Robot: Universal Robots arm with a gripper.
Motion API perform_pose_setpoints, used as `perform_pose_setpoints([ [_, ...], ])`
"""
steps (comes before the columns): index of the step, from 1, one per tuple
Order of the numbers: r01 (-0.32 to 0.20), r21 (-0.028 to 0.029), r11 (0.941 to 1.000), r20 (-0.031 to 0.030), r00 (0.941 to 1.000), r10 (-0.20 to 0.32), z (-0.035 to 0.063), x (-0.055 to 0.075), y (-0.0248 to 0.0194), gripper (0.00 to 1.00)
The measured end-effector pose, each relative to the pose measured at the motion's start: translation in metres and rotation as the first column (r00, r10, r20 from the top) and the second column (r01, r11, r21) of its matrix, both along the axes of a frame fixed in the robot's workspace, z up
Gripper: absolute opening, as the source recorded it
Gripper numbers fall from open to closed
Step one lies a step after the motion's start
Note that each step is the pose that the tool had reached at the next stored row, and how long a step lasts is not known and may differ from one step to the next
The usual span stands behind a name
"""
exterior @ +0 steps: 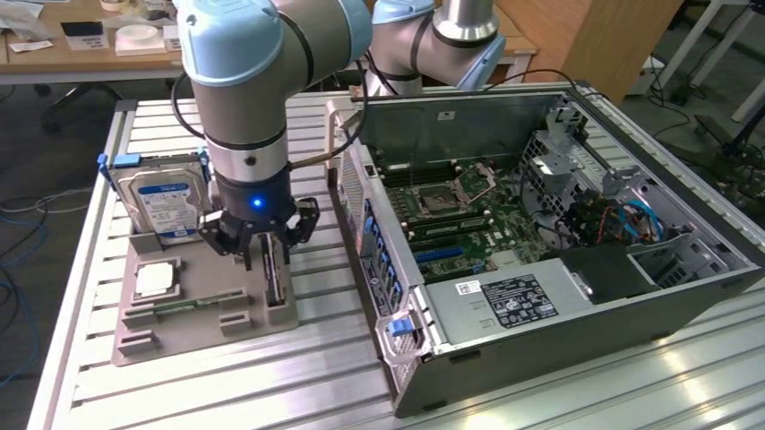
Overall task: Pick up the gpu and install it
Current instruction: 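Pick up the gpu and move the gpu toward the slot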
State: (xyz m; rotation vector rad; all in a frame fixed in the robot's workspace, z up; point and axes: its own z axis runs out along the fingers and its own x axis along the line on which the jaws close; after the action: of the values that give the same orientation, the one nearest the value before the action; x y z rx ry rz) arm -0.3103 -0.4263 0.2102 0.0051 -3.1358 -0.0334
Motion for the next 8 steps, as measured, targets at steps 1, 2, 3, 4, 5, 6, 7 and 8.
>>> perform_pose_setpoints([
  [1,0.0,0.0002,1.0,0.0002,1.0,0.0,-0.0001,0.0,0.0,0.57],
  [2,0.0,0.0002,1.0,0.0002,1.0,0.0,-0.0002,0.0,0.0,0.5],
  [3,0.0,0.0002,1.0,0.0002,1.0,0.0,-0.0003,0.0,0.0,0.5],
  [4,0.0,0.0003,1.0,0.0003,1.0,0.0,-0.0005,0.0,0.0,0.5],
  [5,0.0,0.0003,1.0,0.0004,1.0,0.0,-0.0008,0.0,0.0,0.5],
  [6,0.0,0.0003,1.0,0.0004,1.0,0.0,-0.0011,0.0,0.0,0.5],
  [7,0.0,0.0001,1.0,0.0002,1.0,0.0,-0.0013,0.0,0.0,0.5],
  [8,0.0,0.0001,1.0,0.0002,1.0,0.0,-0.0015,0.0,0.0,0.5],
])
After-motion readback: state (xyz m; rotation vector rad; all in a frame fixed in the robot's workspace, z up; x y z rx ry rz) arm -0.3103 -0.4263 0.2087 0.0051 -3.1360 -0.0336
